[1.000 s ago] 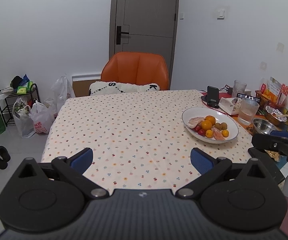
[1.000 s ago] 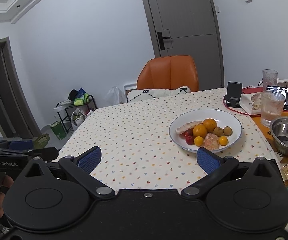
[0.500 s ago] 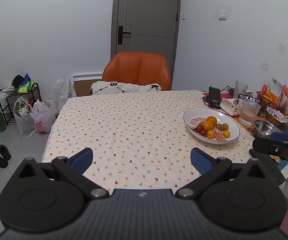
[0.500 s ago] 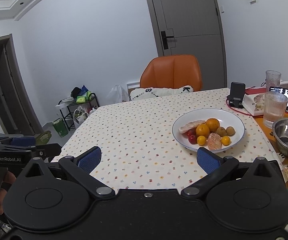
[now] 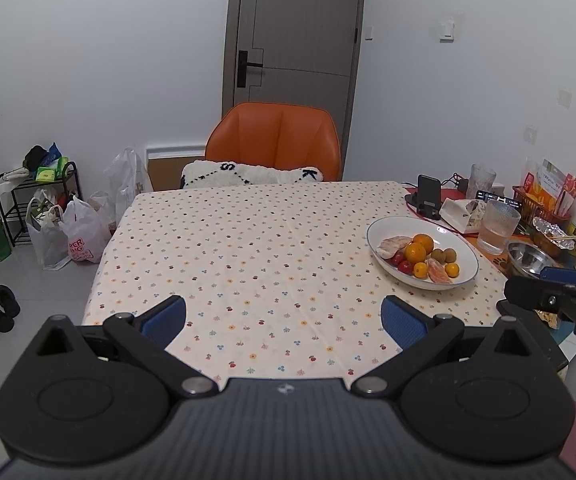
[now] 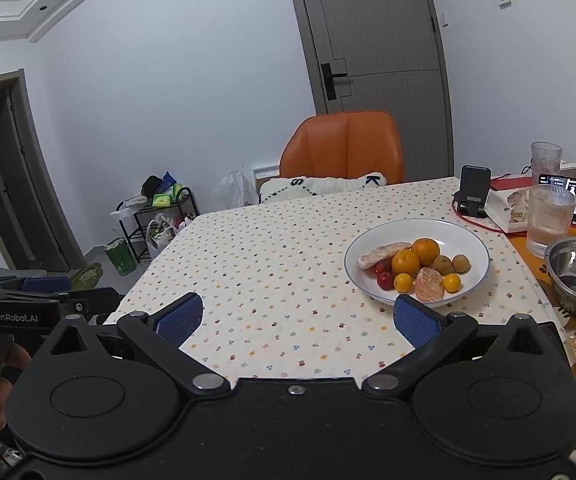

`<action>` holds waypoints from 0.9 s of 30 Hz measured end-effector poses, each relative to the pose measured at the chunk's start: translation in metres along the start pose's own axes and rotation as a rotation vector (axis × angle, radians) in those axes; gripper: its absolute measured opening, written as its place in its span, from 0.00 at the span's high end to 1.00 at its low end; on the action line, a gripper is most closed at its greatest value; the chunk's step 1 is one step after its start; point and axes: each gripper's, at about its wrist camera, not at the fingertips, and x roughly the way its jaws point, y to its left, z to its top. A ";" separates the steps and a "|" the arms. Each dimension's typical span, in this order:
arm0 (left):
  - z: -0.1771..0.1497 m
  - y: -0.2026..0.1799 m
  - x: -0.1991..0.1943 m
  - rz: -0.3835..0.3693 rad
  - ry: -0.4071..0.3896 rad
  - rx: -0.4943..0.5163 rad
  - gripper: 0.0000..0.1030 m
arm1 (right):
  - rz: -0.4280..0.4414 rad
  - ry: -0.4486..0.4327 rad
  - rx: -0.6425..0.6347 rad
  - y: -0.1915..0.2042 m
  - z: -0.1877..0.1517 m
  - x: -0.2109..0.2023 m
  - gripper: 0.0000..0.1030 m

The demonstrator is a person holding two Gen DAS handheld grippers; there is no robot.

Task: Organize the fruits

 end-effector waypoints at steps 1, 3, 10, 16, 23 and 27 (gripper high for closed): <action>0.000 0.000 0.000 0.001 -0.001 -0.001 0.00 | 0.001 0.001 0.000 0.000 0.000 0.000 0.00; 0.000 0.001 -0.001 0.002 -0.003 -0.002 0.00 | 0.002 0.002 -0.001 0.000 0.000 0.000 0.00; 0.000 0.001 -0.001 0.001 -0.001 0.000 0.00 | 0.000 -0.002 0.003 -0.001 0.000 -0.001 0.00; 0.000 0.001 -0.002 0.003 0.000 -0.003 0.00 | 0.001 0.003 -0.001 0.000 -0.001 0.000 0.00; -0.001 0.001 -0.001 0.002 0.001 -0.001 0.00 | -0.003 0.002 0.001 0.000 -0.001 0.000 0.00; -0.001 0.001 -0.001 0.002 0.001 0.000 0.00 | -0.003 0.001 0.003 0.000 -0.002 -0.001 0.00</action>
